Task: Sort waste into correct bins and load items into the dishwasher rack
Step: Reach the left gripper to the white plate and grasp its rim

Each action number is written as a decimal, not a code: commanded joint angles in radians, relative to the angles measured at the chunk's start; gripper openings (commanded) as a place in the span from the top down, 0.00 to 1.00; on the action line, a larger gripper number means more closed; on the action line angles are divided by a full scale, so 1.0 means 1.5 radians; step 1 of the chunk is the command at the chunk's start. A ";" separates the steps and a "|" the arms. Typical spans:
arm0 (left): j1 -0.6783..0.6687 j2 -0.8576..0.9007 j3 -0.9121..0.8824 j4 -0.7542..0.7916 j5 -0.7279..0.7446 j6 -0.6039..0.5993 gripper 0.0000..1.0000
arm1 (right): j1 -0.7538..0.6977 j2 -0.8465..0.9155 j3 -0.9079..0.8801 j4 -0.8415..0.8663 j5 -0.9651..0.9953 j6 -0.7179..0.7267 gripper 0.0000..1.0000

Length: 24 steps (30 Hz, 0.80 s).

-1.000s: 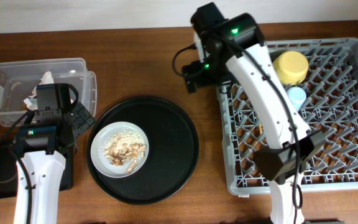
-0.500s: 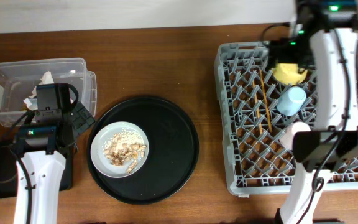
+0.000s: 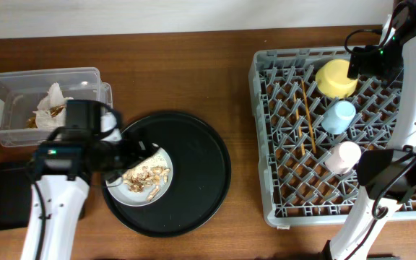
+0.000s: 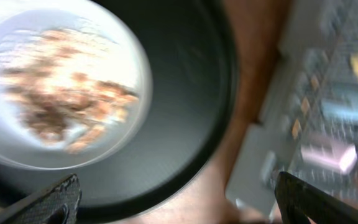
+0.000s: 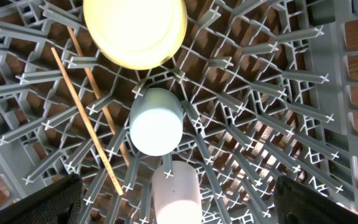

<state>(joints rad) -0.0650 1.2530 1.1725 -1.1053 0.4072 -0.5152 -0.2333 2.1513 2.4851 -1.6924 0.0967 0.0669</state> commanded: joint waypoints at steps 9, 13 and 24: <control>-0.286 0.216 0.056 0.014 -0.273 0.002 0.18 | -0.002 -0.024 0.012 -0.002 0.001 -0.005 0.02; -0.306 0.333 0.131 -0.008 -0.416 -0.015 0.21 | -0.002 -0.024 0.012 -0.002 0.001 -0.005 0.01; -0.294 0.493 0.139 0.034 -0.404 -0.166 0.54 | -0.002 -0.024 0.012 -0.002 0.001 -0.005 0.02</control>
<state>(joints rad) -0.5110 1.9583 1.3701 -1.0584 -0.1841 -0.6571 -0.2333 2.1513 2.4851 -1.6924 0.0967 0.0669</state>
